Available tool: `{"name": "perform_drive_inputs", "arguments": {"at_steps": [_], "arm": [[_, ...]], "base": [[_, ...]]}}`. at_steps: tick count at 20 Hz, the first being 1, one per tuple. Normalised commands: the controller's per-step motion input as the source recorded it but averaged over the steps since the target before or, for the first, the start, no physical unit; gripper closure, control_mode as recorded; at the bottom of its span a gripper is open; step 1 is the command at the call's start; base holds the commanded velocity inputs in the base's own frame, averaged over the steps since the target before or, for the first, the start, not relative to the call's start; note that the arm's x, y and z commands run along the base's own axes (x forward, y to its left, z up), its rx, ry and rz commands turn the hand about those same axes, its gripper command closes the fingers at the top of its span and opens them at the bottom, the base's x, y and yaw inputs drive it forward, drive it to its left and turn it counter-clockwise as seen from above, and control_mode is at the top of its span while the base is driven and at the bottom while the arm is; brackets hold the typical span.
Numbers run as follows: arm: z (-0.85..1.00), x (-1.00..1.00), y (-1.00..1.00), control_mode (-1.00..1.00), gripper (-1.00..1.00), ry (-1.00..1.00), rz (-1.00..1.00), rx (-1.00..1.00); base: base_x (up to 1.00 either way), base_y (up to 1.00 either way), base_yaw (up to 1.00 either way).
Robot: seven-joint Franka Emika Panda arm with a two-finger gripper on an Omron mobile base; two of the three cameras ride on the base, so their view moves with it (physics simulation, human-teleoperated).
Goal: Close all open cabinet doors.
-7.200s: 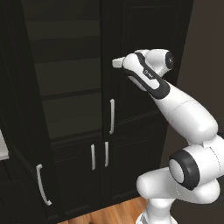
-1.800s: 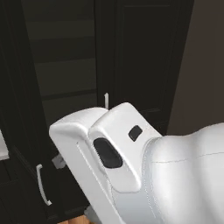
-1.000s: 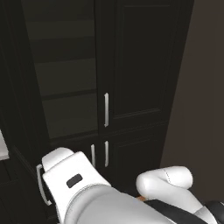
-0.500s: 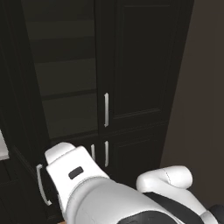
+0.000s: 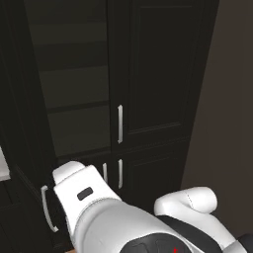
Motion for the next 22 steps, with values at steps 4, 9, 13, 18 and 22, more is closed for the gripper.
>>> {"name": "perform_drive_inputs", "arguments": {"at_steps": [4, 9, 13, 18, 22], "arm": [[-0.11, 0.18, 0.01, -1.0, -1.0, 0.0, -0.07, 0.0], [-0.01, -0.16, 0.04, -1.0, -1.0, -0.05, -0.06, 0.0], [-0.01, -0.45, 0.05, -1.0, -1.0, -0.06, -0.01, 0.0], [-0.07, -0.13, 0.38, -1.0, -1.0, 0.01, -0.1, 0.0], [-0.04, 0.02, 0.62, -1.0, -1.0, 0.01, -0.18, 0.0]], "base": [[0.0, 0.0, 0.0], [0.0, 0.0, 0.0], [0.0, 0.0, 0.0], [0.0, 0.0, 0.0], [0.0, 0.0, 0.0]]}}
